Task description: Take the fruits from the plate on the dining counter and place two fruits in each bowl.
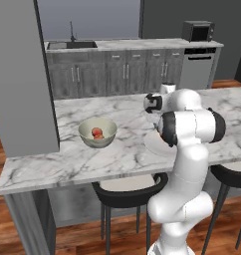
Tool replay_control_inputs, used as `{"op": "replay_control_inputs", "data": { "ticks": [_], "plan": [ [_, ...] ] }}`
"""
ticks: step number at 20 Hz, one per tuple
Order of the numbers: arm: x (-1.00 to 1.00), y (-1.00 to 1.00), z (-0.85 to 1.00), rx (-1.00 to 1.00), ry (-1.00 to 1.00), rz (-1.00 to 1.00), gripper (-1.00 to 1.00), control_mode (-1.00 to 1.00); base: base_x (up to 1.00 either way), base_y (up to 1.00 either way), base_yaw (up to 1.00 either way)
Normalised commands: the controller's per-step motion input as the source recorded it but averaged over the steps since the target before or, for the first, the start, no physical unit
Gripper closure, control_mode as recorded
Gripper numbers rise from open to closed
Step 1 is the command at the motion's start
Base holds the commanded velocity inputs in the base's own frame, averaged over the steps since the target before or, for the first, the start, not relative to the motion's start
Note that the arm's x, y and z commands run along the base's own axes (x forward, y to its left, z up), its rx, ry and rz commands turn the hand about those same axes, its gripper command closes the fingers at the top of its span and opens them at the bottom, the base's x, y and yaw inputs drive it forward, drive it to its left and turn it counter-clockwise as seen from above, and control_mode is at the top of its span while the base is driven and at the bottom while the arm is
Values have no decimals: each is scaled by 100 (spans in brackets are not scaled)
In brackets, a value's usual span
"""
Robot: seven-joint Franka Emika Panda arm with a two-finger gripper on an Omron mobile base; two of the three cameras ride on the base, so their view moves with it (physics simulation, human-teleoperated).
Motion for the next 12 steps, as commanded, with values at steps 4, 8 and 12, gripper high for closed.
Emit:
{"op": "replay_control_inputs", "data": {
  "ticks": [4,8,12],
  "plan": [
    [-77,35,44,0,0,19,100,-100,0,0,0],
    [-52,24,47,0,0,34,100,-100,0,0,0],
    [-42,8,55,0,-2,31,100,-100,0,0,0]
  ]
}}
